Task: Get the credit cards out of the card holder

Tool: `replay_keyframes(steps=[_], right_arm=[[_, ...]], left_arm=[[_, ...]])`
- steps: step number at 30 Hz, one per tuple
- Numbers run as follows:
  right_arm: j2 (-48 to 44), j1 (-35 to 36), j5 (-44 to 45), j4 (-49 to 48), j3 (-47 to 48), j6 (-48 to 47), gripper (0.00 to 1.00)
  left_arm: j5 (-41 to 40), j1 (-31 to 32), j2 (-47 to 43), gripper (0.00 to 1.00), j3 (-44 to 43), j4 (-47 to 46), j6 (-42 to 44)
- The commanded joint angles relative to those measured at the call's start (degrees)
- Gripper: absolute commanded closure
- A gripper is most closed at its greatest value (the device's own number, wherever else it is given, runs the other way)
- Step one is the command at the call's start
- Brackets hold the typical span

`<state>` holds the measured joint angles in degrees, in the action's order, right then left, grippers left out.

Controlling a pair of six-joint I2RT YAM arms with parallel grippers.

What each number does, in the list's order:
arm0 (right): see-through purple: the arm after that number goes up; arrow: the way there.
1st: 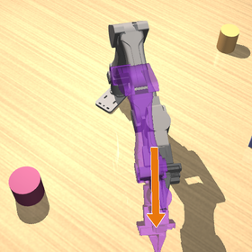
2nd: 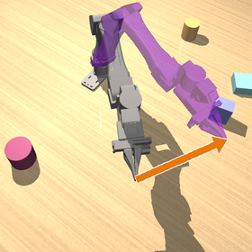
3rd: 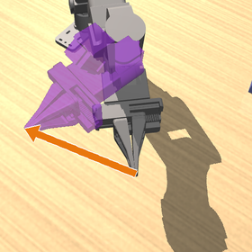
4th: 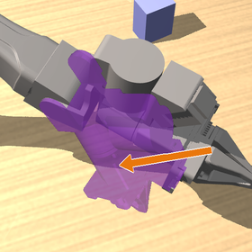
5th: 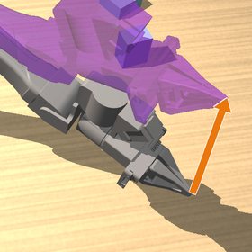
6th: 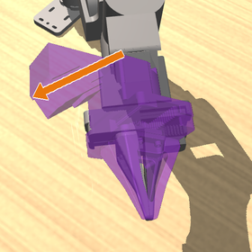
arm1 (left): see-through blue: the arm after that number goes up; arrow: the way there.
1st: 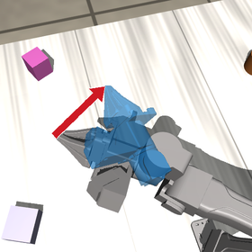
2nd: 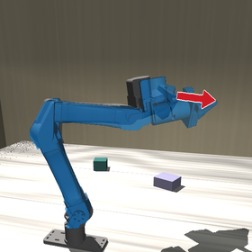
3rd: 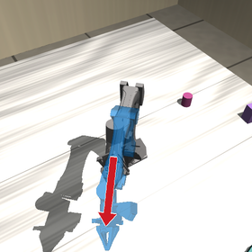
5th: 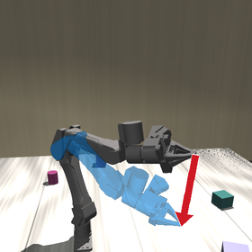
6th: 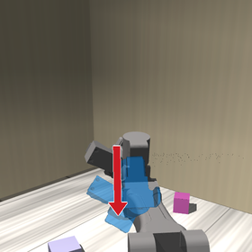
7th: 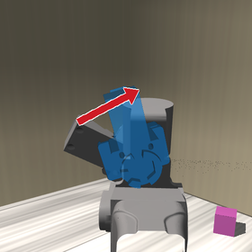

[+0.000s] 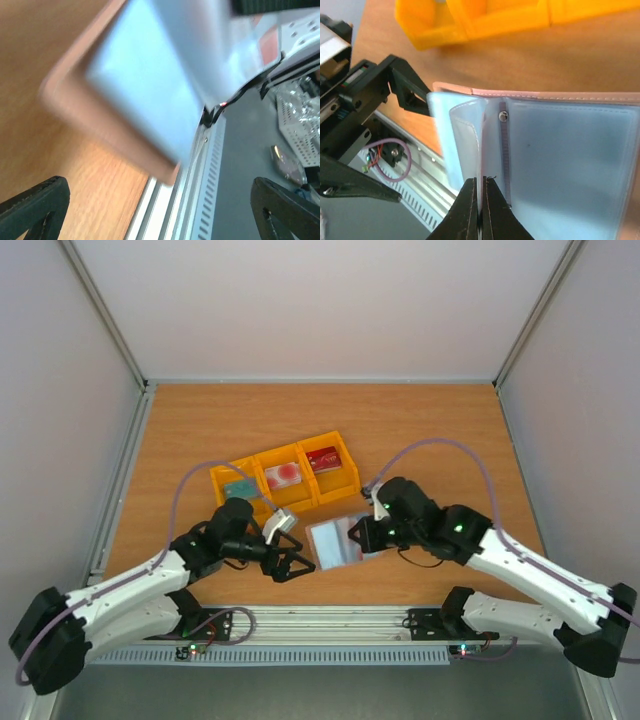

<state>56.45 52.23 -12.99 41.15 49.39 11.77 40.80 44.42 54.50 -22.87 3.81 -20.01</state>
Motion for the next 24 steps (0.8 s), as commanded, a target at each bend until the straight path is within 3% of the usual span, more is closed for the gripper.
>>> replay_keyframes(steps=[1,5,8,13,17,24], right_arm=[[-3.47,-0.11,14.54,17.95,11.88,-6.53,0.99],[-3.45,-0.13,14.93,18.50,19.41,-10.70,0.99],[-3.63,-0.11,10.00,13.49,20.20,-15.55,0.99],[-1.25,-0.11,12.81,11.95,22.15,-18.54,0.99],[0.77,-0.11,11.27,7.97,23.79,-19.70,0.99],[3.52,-0.11,4.13,3.78,23.74,-20.84,0.99]], left_arm=[[3.12,-3.40,-5.75,0.01,-2.32,-7.86,-0.34],[2.64,-8.10,-6.81,0.01,-3.59,-19.44,-10.05],[1.20,-8.06,-4.85,0.01,-5.99,-20.64,-14.78],[3.45,-5.75,-2.73,0.00,-11.64,-23.57,-13.33],[3.76,-3.58,-1.30,0.01,-11.24,-24.61,-11.21],[-8.31,-0.95,1.38,0.01,-10.12,-21.48,-11.27]])
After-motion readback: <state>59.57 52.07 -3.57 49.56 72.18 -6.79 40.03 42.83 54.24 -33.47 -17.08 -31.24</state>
